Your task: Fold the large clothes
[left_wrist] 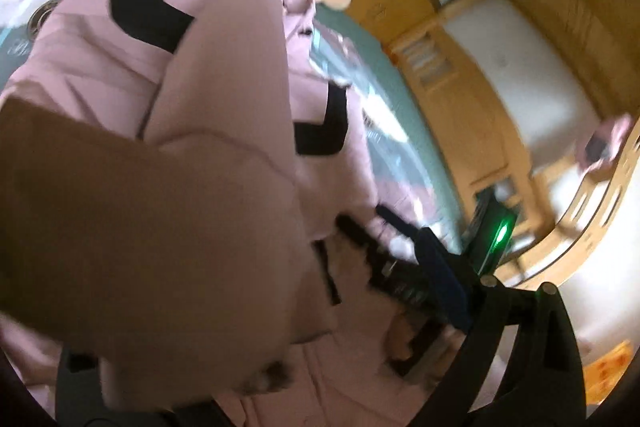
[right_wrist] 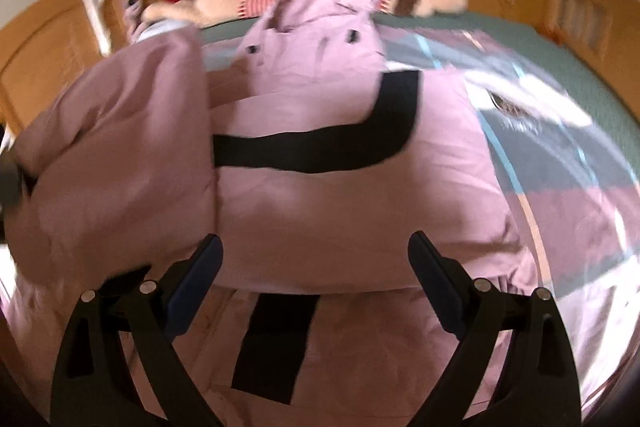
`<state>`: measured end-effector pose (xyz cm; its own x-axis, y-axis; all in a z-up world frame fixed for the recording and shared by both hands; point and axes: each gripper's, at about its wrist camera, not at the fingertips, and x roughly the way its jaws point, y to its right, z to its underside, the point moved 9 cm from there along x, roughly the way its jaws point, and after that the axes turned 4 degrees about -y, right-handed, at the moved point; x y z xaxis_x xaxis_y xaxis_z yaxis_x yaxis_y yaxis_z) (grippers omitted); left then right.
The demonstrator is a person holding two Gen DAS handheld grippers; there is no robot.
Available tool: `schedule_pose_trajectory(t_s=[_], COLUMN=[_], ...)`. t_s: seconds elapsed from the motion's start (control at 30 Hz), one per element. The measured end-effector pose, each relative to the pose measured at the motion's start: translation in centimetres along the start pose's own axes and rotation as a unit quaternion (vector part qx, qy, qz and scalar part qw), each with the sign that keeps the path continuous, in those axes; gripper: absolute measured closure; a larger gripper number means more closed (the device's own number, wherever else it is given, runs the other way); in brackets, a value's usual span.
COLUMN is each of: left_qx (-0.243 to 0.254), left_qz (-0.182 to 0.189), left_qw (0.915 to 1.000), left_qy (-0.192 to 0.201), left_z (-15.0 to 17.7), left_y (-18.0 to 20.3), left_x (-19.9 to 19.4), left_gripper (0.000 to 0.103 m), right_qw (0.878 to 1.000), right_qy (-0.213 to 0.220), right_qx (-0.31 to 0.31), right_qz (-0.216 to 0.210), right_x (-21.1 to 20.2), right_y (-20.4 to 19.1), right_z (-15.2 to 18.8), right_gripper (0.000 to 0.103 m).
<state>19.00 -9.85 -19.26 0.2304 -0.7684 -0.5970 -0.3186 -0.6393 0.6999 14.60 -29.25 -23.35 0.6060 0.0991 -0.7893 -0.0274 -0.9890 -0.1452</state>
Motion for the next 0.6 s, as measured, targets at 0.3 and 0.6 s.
schedule_pose_trajectory(t_s=[0.3,0.6], left_qx=[-0.031,0.117], left_qz=[-0.017,-0.01], left_qw=[0.9993,0.9928], left_qy=[-0.015,0.026], left_z=[0.4,0.9], left_y=[-1.1,6.4], left_x=[2.1,0.3], left_gripper=[0.007,0.007], right_qw=[0.992,0.99], right_qy=[-0.014,-0.012], right_qx=[0.128,0.141], right_qz=[-0.011,-0.002], right_x=[0.4,0.3], right_y=[4.8,5.8], right_z=[0.1,-0.1], right_gripper=[0.009,0.009])
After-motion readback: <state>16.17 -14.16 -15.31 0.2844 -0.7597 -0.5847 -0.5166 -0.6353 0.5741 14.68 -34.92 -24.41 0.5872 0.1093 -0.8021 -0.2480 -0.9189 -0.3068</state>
